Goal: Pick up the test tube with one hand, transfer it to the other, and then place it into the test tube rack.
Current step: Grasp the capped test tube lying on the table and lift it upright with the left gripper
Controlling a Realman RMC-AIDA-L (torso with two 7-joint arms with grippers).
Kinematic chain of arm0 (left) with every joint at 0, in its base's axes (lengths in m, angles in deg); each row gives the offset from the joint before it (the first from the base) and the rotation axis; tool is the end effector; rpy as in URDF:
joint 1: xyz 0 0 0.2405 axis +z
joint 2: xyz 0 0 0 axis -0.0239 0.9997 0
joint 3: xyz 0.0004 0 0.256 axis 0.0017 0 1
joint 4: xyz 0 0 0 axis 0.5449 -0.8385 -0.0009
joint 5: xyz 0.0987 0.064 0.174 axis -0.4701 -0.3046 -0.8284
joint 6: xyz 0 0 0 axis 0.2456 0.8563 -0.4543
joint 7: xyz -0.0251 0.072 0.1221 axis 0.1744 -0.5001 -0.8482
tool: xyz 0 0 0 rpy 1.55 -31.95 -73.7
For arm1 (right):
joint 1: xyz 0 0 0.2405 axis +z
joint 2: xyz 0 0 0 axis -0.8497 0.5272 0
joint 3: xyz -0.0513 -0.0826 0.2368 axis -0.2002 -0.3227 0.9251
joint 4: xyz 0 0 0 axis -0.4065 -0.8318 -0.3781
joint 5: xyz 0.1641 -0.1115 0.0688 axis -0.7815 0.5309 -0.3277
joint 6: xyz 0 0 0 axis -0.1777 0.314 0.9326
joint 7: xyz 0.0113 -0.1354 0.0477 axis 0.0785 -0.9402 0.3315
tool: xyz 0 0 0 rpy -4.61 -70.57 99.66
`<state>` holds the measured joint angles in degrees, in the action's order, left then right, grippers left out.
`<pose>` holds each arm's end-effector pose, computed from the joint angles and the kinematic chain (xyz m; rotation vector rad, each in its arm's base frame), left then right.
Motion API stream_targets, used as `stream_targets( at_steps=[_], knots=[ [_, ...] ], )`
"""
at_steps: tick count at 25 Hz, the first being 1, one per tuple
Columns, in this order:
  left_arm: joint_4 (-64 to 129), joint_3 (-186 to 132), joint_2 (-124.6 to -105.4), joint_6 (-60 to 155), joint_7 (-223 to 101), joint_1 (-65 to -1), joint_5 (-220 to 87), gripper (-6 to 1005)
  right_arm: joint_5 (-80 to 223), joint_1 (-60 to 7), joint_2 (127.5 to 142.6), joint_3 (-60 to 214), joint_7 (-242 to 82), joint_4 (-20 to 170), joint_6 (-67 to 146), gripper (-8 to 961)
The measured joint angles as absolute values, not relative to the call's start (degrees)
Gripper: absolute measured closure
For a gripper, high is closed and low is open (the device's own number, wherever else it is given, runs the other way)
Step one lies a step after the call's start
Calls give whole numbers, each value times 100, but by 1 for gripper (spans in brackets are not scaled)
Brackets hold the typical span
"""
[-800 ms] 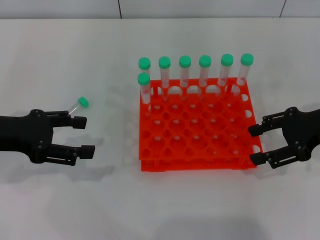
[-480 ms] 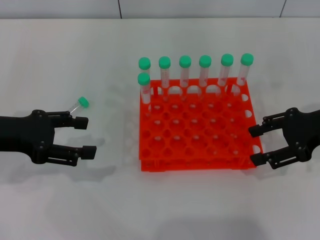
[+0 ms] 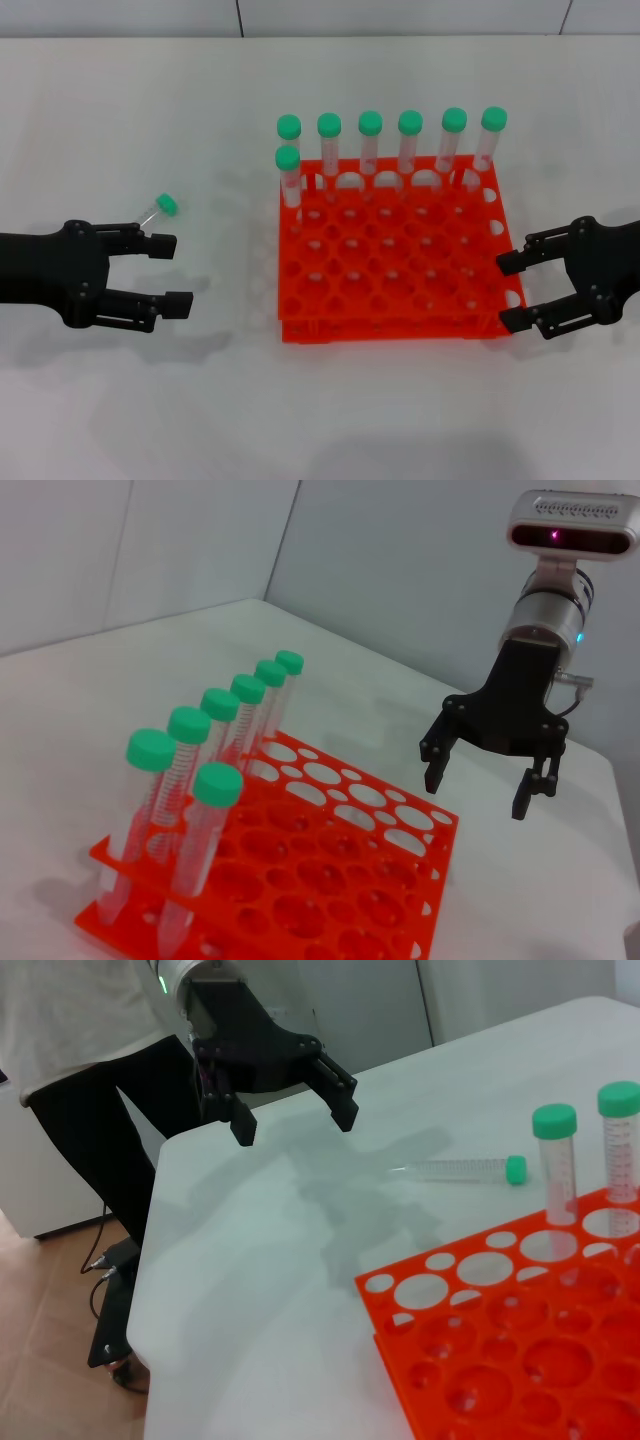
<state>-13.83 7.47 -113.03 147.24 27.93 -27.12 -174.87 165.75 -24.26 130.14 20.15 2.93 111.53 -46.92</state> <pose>-0.2816 0.2907 0.0630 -2.9233 -0.7350 -0.5601 0.2446 0.3355 0.0279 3.0842 -0.4251 -0.3426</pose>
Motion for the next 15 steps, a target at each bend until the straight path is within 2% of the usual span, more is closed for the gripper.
stream_targets(
  at_steps=[7, 15],
  knots=[
    [-1515, 688, -11305, 14656, 3209, -2718, -17448, 121, 16575, -2437, 13067, 2055, 293, 11156, -4691, 217],
    [-2732, 731, -11391, 14755, 4731, -2672, -17763, 124, 16574, -2447, 13118, 2059, 308, 11220, -4667, 217]
  ],
)
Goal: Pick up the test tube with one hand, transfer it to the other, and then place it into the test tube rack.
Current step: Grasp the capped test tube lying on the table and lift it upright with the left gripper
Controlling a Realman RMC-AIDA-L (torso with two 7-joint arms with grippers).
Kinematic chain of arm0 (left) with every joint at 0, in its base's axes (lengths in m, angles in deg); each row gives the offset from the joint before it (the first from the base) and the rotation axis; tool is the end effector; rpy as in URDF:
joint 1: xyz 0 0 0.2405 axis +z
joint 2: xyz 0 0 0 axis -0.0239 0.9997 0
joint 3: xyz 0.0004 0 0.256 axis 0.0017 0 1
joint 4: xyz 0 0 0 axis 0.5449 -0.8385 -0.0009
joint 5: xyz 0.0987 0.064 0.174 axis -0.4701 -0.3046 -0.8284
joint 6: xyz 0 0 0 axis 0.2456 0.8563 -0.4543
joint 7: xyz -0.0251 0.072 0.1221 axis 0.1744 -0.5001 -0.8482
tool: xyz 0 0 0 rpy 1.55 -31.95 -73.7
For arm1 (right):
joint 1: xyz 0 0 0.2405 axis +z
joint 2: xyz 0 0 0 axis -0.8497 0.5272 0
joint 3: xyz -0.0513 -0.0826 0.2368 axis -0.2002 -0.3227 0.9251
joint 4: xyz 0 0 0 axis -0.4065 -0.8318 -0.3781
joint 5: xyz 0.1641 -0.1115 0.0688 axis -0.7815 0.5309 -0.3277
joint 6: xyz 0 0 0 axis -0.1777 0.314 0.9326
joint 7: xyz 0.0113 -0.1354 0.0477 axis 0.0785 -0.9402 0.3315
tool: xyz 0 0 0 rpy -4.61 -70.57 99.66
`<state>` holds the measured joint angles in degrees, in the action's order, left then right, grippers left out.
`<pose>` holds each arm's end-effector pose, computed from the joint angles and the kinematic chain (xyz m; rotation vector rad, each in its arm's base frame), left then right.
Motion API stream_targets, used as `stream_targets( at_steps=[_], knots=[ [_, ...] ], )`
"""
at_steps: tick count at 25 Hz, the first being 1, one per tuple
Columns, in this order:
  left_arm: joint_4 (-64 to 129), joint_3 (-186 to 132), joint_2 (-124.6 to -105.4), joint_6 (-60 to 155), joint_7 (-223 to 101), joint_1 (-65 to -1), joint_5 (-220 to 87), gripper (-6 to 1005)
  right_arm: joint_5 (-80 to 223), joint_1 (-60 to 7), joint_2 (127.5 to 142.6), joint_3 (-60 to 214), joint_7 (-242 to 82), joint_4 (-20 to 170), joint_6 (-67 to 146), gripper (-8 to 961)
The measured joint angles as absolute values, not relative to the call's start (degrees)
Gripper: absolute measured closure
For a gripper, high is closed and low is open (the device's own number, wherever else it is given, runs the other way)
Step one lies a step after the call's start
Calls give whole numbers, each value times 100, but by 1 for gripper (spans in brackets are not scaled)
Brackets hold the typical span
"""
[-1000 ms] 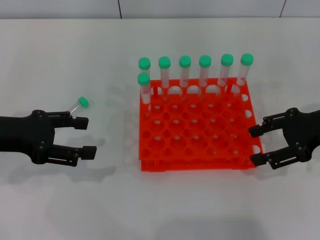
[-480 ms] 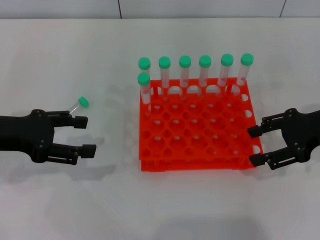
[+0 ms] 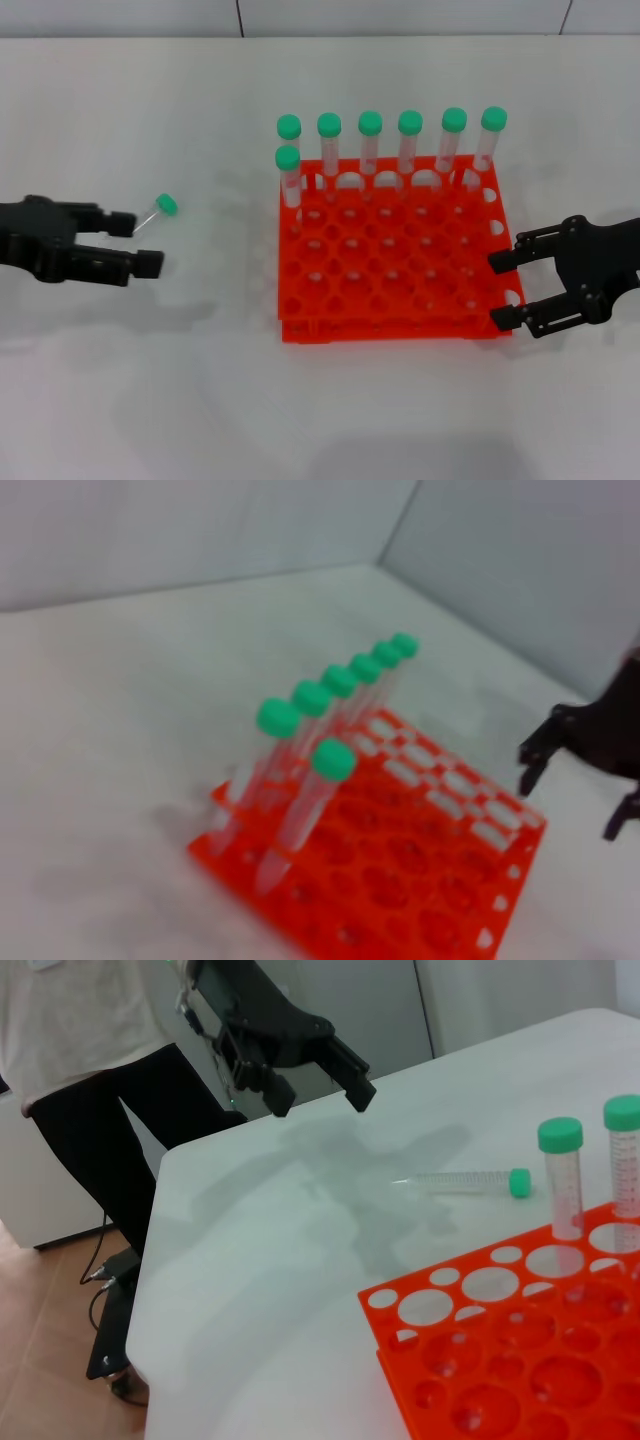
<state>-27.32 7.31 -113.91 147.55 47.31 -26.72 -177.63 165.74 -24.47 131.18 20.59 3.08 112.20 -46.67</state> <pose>-0.2691 0.3014 0.0901 -2.7952 -1.0026 -0.3993 0.2410 0.3350 0.0230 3.0843 -0.4239 -0.3679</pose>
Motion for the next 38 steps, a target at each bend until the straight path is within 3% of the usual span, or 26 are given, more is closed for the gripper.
stream_targets(
  at_steps=[7, 13, 22, 29, 38],
  knots=[
    [-3651, 768, -11290, 14953, 6185, -3050, -18995, 124, 16571, -2456, 13156, 2059, 297, 11238, -4598, 217],
    [-3621, 1085, -11089, 14920, 6769, -3494, -20195, 125, 16566, -2455, 13193, 2058, 298, 11327, -4458, 217],
    [-3286, 1648, -11184, 14341, 6778, -3907, -21169, 126, 16566, -2421, 13291, 2057, 297, 11365, -4377, 217],
    [-2566, 1861, -11166, 13785, 6725, -4188, -21351, 131, 16566, -2448, 13307, 2059, 303, 11366, -4366, 217],
    [-1917, 1947, -11315, 13057, 6666, -4425, -21658, 138, 16567, -2452, 13307, 2053, 295, 11366, -4381, 218]
  ],
)
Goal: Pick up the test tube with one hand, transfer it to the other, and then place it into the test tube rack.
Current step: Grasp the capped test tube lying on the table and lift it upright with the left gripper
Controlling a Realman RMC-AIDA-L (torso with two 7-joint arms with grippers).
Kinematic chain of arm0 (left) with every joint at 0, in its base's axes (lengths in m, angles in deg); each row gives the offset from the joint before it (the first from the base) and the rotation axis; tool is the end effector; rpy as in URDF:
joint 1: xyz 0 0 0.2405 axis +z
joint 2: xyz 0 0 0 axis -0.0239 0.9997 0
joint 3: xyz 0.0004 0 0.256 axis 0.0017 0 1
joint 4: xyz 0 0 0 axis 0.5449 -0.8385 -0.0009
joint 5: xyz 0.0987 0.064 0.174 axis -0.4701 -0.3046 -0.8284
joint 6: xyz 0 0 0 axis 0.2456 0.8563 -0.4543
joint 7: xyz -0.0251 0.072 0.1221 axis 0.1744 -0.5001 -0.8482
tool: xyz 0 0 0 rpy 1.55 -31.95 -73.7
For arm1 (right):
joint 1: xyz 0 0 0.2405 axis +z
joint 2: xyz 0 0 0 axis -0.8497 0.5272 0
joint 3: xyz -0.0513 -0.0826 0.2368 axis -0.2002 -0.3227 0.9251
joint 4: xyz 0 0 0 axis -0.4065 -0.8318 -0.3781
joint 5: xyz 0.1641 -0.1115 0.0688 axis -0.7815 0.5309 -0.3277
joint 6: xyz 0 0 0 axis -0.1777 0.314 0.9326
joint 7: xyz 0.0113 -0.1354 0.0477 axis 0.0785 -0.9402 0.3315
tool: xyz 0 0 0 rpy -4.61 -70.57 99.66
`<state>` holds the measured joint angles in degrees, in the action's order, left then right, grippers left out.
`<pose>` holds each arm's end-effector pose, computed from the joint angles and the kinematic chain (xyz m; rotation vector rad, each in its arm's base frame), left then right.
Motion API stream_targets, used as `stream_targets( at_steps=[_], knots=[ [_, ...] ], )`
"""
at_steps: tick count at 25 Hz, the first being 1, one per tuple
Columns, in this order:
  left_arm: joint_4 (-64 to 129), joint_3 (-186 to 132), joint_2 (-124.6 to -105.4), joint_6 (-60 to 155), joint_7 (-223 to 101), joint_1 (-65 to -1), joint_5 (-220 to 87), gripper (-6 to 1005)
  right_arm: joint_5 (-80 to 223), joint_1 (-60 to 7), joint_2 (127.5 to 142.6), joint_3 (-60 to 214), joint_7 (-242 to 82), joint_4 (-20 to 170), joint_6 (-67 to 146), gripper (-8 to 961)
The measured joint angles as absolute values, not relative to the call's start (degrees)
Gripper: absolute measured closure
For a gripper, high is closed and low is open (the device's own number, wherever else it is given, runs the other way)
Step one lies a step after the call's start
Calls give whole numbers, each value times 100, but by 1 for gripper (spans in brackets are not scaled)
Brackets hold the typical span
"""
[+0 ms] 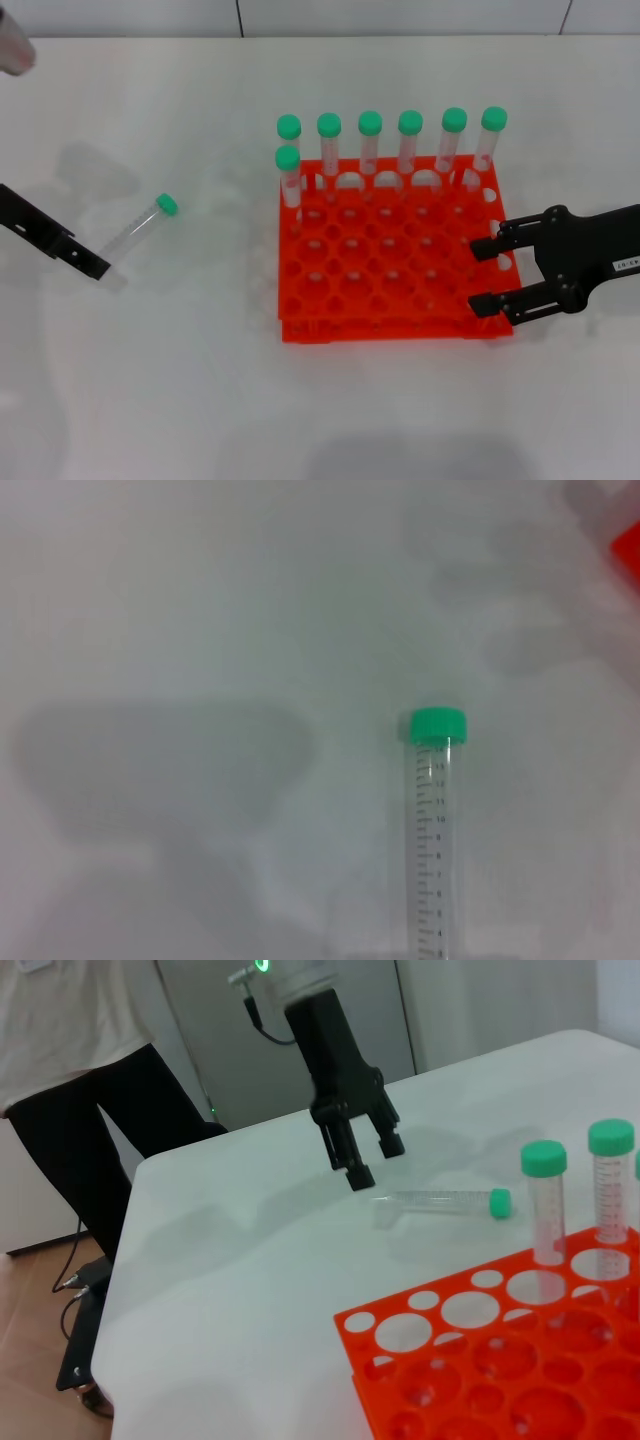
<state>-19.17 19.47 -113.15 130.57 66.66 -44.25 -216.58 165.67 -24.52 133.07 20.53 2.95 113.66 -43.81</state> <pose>-0.2727 0.3793 0.0655 -2.4908 -1.1451 0.6212 0.2337 0.3399 0.0127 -3.0617 0.3957 0.3839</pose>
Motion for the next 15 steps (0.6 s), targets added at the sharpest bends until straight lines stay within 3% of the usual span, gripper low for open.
stream_targets(
  at_steps=[15],
  knots=[
    [-1497, 2246, -11456, 12266, 6520, -4480, -21661, 148, 16565, -2402, 13356, 2062, 320, 11373, -4379, 218]
  ],
)
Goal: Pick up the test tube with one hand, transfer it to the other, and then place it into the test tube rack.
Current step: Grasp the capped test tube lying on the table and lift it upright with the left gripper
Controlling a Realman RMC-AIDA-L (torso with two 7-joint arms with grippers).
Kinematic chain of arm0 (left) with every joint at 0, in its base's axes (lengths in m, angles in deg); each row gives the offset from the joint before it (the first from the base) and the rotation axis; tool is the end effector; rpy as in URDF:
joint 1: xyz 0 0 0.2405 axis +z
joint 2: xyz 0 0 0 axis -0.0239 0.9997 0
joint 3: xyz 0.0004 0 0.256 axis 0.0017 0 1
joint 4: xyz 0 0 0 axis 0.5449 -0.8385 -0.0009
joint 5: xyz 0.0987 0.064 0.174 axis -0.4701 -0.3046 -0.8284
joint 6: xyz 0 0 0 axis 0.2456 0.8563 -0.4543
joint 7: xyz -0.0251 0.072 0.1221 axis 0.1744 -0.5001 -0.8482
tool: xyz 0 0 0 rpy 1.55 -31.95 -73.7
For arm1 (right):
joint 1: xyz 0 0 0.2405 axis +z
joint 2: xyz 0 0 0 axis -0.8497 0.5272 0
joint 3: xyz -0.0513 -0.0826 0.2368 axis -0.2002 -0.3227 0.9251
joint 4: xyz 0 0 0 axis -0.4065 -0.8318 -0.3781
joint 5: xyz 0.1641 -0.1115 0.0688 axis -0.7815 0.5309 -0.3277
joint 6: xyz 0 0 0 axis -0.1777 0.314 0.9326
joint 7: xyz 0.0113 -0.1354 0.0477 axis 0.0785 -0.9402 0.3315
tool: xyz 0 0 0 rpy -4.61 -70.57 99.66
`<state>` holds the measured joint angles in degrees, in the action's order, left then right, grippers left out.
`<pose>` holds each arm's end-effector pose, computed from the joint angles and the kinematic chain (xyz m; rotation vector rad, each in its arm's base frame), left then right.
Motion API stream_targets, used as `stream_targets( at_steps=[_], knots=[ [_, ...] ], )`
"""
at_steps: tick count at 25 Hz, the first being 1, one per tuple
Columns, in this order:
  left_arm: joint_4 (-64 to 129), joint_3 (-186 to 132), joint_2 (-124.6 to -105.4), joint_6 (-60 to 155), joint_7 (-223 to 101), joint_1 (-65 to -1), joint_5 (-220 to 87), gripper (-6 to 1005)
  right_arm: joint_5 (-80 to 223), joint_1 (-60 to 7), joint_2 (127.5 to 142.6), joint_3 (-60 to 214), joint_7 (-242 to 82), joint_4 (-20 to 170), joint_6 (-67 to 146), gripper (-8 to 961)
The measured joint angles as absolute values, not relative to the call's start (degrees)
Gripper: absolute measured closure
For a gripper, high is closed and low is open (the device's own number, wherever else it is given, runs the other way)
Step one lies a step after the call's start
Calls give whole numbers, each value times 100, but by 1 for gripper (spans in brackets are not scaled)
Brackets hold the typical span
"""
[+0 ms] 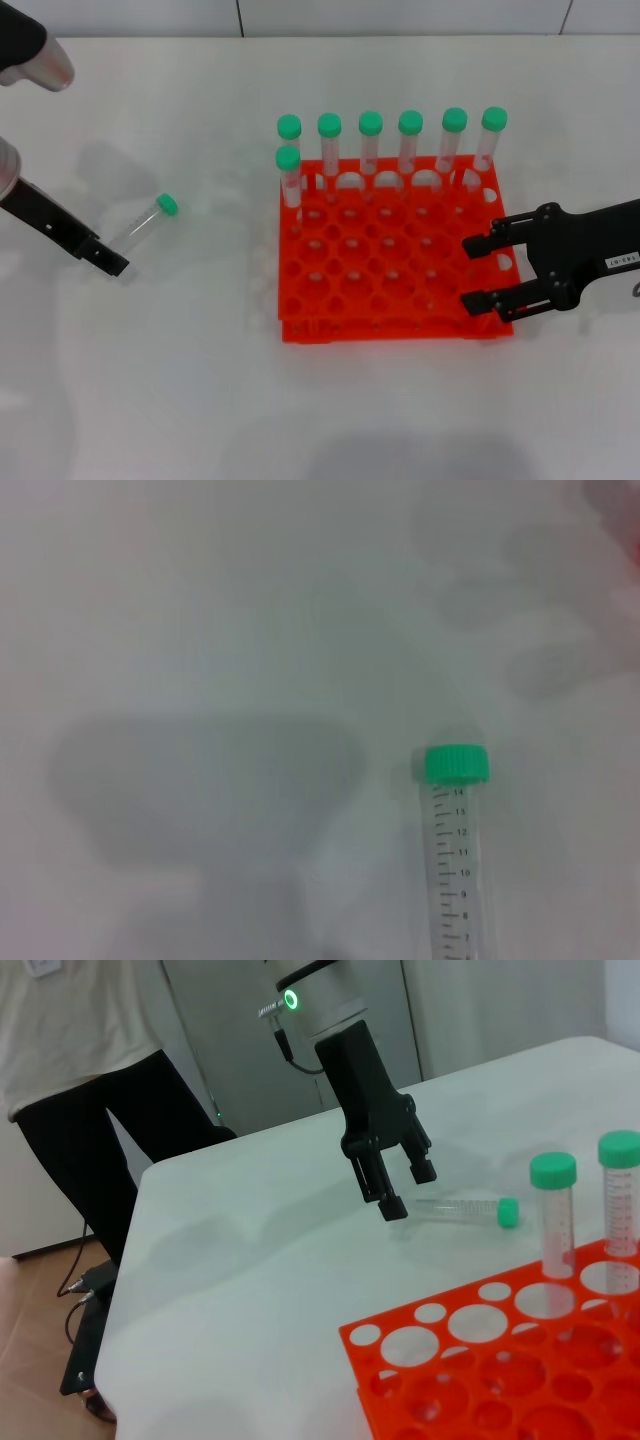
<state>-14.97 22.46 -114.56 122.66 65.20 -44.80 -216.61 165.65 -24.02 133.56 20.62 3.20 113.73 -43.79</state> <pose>-0.2765 0.3878 0.0418 -2.4959 -1.0467 0.6360 0.2288 0.3412 0.0099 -3.0661 0.3897 0.3965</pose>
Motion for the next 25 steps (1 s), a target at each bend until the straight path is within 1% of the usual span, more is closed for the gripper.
stream_targets(
  at_steps=[10, 15, 20, 25],
  knots=[
    [-1470, 2268, -11461, 12234, 6627, -4471, -21661, 172, 16515, -2401, 13374, 2066, 334, 11456, -4326, 218],
    [-1470, 2282, -11453, 12149, 6872, -4466, -21668, 236, 16514, -2393, 13375, 2067, 336, 11479, -4282, 218],
    [-1470, 2292, -11451, 12143, 6902, -4466, -21671, 461, 16513, -2390, 13384, 2068, 337, 11509, -4252, 218],
    [-1447, 2300, -11463, 12134, 6896, -4490, -21671, 634, 16510, -2389, 13386, 2068, 337, 11510, -4252, 218]
  ],
)
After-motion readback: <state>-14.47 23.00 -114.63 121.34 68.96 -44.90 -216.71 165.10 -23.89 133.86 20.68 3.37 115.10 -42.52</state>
